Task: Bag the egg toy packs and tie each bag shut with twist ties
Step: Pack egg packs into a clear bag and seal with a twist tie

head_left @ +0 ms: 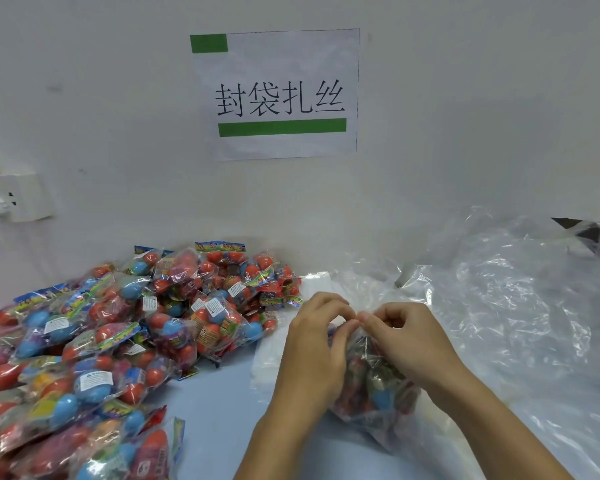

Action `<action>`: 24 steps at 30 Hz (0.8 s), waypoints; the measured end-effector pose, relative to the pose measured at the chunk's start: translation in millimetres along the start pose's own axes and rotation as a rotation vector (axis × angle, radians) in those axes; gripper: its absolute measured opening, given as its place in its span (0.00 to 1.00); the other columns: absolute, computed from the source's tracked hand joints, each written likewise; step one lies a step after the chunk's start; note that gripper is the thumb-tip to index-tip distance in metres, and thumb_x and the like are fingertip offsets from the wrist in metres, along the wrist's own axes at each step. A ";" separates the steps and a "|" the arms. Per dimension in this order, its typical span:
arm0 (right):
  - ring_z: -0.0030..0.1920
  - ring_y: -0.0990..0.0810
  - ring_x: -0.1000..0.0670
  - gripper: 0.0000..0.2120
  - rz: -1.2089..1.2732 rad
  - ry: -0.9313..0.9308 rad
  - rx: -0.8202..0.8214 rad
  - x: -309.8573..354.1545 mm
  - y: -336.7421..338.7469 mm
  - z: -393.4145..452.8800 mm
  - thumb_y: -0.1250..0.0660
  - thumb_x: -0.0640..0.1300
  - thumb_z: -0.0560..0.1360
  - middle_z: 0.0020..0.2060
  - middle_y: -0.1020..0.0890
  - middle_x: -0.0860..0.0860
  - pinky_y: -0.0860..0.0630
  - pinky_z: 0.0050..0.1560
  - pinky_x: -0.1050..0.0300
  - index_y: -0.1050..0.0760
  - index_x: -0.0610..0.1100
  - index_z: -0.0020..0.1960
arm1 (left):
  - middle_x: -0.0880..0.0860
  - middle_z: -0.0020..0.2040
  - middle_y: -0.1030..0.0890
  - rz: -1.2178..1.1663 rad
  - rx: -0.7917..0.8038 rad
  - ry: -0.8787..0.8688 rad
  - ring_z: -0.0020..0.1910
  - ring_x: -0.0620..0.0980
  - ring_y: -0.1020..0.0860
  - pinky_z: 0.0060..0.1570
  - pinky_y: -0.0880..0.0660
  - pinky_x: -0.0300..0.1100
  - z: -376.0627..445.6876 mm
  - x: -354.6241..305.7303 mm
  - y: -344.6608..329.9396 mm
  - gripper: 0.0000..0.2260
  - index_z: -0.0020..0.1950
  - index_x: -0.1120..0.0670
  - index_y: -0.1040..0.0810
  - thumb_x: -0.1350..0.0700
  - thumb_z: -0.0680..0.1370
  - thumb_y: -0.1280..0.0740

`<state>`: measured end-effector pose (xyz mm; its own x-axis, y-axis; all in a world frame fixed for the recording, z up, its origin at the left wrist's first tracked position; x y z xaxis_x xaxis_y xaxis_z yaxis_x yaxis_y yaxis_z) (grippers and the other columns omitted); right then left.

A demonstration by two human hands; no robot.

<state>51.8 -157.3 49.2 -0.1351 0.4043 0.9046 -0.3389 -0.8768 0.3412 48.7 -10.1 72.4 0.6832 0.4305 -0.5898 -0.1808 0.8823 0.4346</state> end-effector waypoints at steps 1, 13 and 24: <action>0.24 0.28 0.59 0.15 0.007 -0.004 0.009 -0.1 -0.1 -0.2 0.29 0.46 0.77 0.23 0.24 0.54 0.32 0.27 0.70 0.19 0.43 0.33 | 0.46 0.45 0.21 0.000 0.017 -0.001 0.47 0.41 0.25 0.41 0.32 0.25 0.4 0.5 0.4 0.05 0.44 0.56 0.19 0.64 0.78 0.31; 0.19 0.33 0.58 0.19 0.153 -0.100 0.072 -4.2 -3.7 0.4 0.29 0.41 0.78 0.19 0.30 0.56 0.37 0.21 0.70 0.23 0.43 0.28 | 0.44 0.39 0.15 -0.197 0.079 0.164 0.40 0.38 0.21 0.36 0.31 0.26 1.3 11.7 4.6 0.14 0.42 0.55 0.13 0.72 0.73 0.33; 0.18 0.35 0.57 0.24 0.092 -0.091 0.093 -1.0 -4.0 -1.4 0.29 0.41 0.78 0.18 0.31 0.53 0.38 0.22 0.66 0.25 0.45 0.23 | 0.50 0.41 0.17 -0.139 0.115 0.149 0.39 0.41 0.23 0.37 0.30 0.28 0.6 9.7 2.6 0.06 0.45 0.54 0.14 0.65 0.74 0.28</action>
<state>51.9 -153.8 46.5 -0.0754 0.2999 0.9510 -0.2405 -0.9310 0.2745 55.3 -3.8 68.2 0.5820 0.3375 -0.7399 -0.0044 0.9111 0.4122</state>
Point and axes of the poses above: each hand's wrist, its own z-axis towards the middle knuckle, its own y-axis out of the back of the hand, x = y × z, the point moved 7 cm from there along z, towards the middle knuckle
